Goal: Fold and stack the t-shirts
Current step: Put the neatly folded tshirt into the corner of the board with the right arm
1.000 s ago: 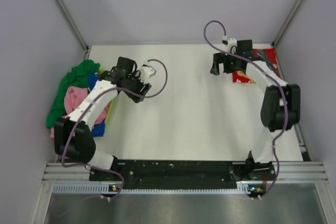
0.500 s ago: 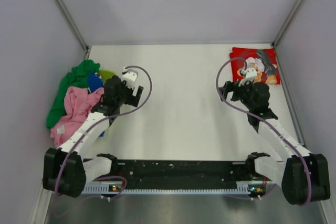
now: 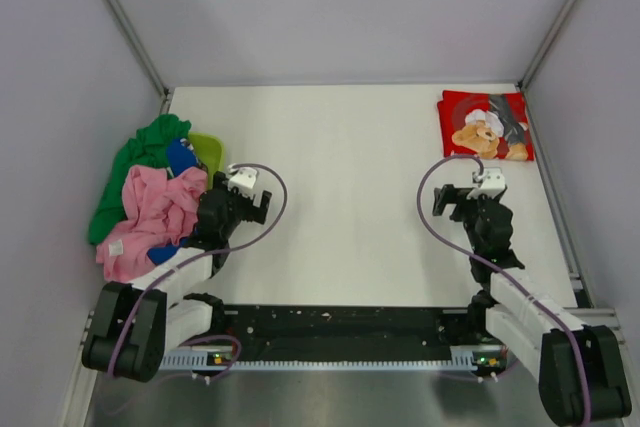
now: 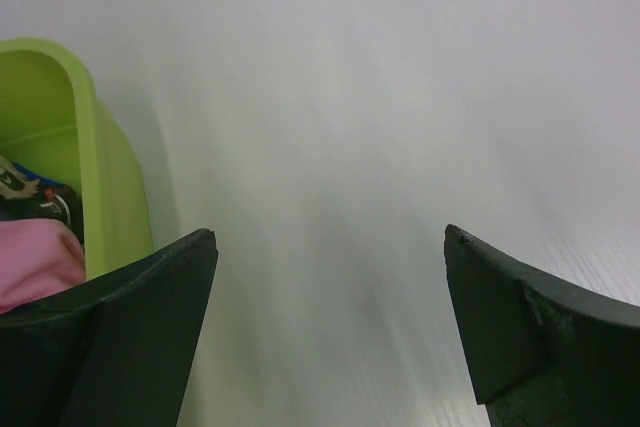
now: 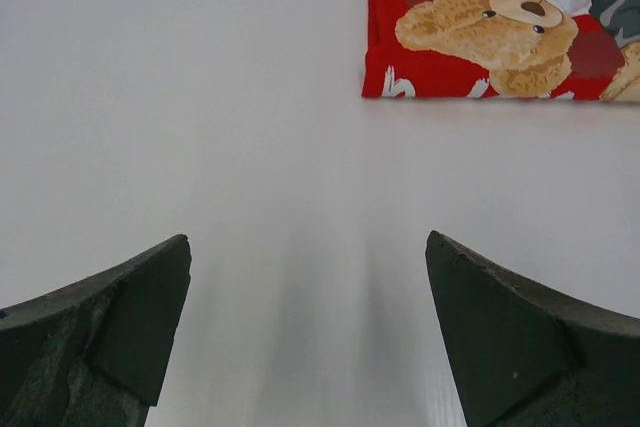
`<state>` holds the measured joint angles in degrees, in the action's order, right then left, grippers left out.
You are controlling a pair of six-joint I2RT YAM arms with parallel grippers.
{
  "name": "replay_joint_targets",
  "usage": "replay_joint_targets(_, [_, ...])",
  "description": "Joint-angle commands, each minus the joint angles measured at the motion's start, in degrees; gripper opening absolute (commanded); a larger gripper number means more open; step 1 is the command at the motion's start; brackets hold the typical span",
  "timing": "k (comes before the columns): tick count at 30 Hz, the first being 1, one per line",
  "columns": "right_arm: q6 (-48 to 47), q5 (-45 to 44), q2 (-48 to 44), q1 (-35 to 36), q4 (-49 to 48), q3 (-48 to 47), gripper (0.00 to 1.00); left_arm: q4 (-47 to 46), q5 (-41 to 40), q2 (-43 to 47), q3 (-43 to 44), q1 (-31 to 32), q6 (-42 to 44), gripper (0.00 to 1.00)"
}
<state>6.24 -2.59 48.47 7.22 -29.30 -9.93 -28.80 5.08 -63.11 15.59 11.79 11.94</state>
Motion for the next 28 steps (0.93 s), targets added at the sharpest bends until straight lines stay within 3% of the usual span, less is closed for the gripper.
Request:
replay_joint_targets(1, [0.5,-4.1,0.4,0.0,-8.2,3.3,0.99,-7.6,-0.8,1.1,1.0,-0.3,-1.4,0.99])
replay_joint_targets(28, [1.5,-5.7,2.4,0.0,-8.2,2.6,0.99,-6.0,-0.2,0.1,1.6,-0.3,-0.3,0.97])
